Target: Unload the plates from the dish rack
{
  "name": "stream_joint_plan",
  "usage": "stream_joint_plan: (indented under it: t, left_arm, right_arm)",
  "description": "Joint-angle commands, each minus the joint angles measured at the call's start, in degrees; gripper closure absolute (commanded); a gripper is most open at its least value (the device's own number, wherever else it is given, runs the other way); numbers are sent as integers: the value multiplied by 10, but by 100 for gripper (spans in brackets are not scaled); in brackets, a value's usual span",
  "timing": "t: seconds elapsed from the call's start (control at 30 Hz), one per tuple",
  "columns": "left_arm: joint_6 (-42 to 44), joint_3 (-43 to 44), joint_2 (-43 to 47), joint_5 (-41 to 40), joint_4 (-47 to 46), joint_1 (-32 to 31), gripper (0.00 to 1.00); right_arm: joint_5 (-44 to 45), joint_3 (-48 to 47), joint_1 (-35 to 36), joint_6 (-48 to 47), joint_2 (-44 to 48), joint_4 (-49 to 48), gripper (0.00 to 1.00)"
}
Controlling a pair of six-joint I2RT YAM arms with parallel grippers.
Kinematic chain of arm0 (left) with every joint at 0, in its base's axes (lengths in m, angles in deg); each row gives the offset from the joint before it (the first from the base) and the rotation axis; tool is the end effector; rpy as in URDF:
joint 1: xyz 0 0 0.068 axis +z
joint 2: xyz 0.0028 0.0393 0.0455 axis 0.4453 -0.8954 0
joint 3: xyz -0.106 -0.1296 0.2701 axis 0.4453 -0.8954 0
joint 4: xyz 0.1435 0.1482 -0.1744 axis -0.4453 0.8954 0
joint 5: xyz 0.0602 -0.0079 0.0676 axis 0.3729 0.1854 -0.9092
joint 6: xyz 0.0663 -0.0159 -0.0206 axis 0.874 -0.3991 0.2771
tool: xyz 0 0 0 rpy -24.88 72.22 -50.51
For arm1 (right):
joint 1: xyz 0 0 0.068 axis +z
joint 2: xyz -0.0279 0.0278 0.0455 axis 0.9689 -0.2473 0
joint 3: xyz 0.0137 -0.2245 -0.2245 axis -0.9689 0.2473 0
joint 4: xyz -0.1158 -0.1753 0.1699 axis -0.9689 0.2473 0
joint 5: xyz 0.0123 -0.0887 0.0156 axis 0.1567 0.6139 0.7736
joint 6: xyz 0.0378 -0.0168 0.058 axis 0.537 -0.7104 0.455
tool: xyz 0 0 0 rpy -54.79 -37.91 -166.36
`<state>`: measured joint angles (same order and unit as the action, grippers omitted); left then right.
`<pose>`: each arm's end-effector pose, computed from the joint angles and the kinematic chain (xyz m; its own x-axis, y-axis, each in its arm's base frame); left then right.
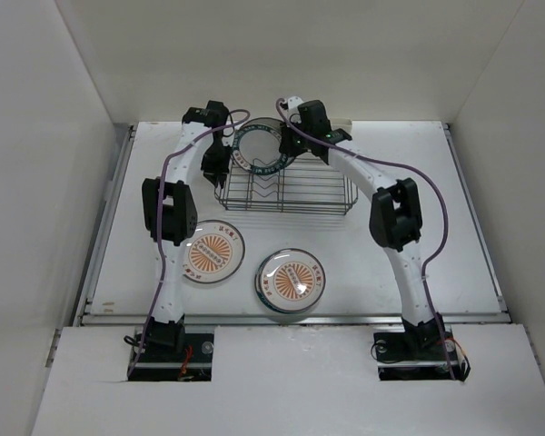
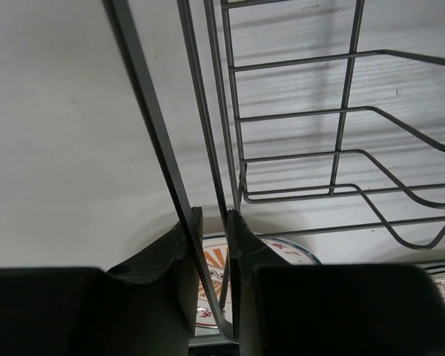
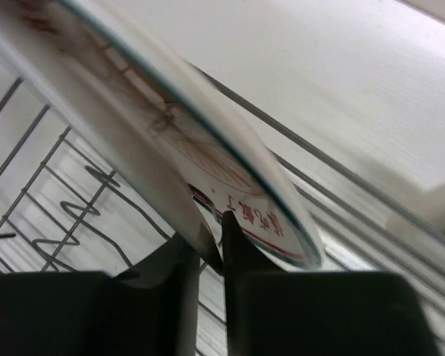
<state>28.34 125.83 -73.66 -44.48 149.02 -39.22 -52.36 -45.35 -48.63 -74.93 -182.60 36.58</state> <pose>0.5196 -0.1218 0.2565 -0.9209 0.2406 -0.3068 0.2691 0.9616 -0.0538 0.5445 0.2877 0.2658 -0.4978 -0.2324 -0.8356 -0.5475 0.8314 0.0950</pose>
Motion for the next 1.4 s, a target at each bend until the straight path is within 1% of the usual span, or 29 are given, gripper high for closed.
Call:
stream_joint_plan:
  t: [0.0,0.13,0.23,0.33,0.37,0.47,0.57,0.7,0.73,0.77,0.83,0.87,0.9,0.97,1.0,1.03,1.1,1.13,1.17,1.23,1.27,1.33,1.37]
  left_arm:
    - [76,6,-14,-66,-28,-13,100]
    - [60,-16,5,-43,-22,-13,100]
    - [54,-21,5,-35,-22,-13,100]
    - [35,-21,5,-42,-10,-13,100]
    - [29,-21,5,-42,-10,-13,100]
    - [1,-21,5,-35,3,-13,100]
    - [-28,-21,5,-23,3,-13,100]
    - [-89,-26,10,20,-17,21,100]
    - [-97,-26,10,20,-17,21,100]
    - [-105,-26,10,14,-17,27,100]
    - [-133,-26,17,14,-29,33,100]
    - [-141,-26,23,29,-29,39,100]
    - [-149,-26,23,30,-29,39,100]
    - [-171,-31,31,37,-34,39,100]
    - [-180,-38,37,44,-39,39,100]
    - [-191,-38,43,51,-40,39,100]
    - [-215,-45,43,66,-45,39,100]
    - [-224,-50,48,73,-45,39,100]
    - [-232,-50,53,73,-45,39,100]
    - [-263,-80,62,96,-50,44,100]
    - [-273,-89,70,108,-67,49,100]
    - [-279,-105,70,146,-84,50,100]
    - [-279,-97,65,140,-84,50,100]
  right_arm:
    - [-6,9,11,11,30,-12,90]
    - [30,40,11,-9,89,-12,100]
    - [48,54,11,-23,120,-12,100]
    - [48,54,11,-23,163,-5,100]
    - [53,54,11,-23,186,-11,100]
    - [74,54,11,-23,220,-16,100]
    - [89,66,11,0,263,-11,100]
    - [83,112,11,17,323,23,100]
    - [76,122,11,26,348,50,100]
    - [66,134,11,35,360,64,100]
    - [1,172,11,41,397,114,100]
    - [-29,186,11,41,408,133,100]
    - [-89,200,11,41,418,153,100]
    - [-151,250,11,41,446,204,100]
    - [-185,271,11,41,458,217,100]
    - [-257,315,11,41,468,226,100]
    - [-327,365,11,48,500,244,100]
    - [-376,390,11,59,509,244,100]
    - [-397,443,11,71,518,244,100]
    - [-432,497,11,103,544,231,100]
    - [-432,544,11,116,552,226,100]
    - [-426,584,11,144,571,214,100]
    - [-412,600,11,144,571,214,100]
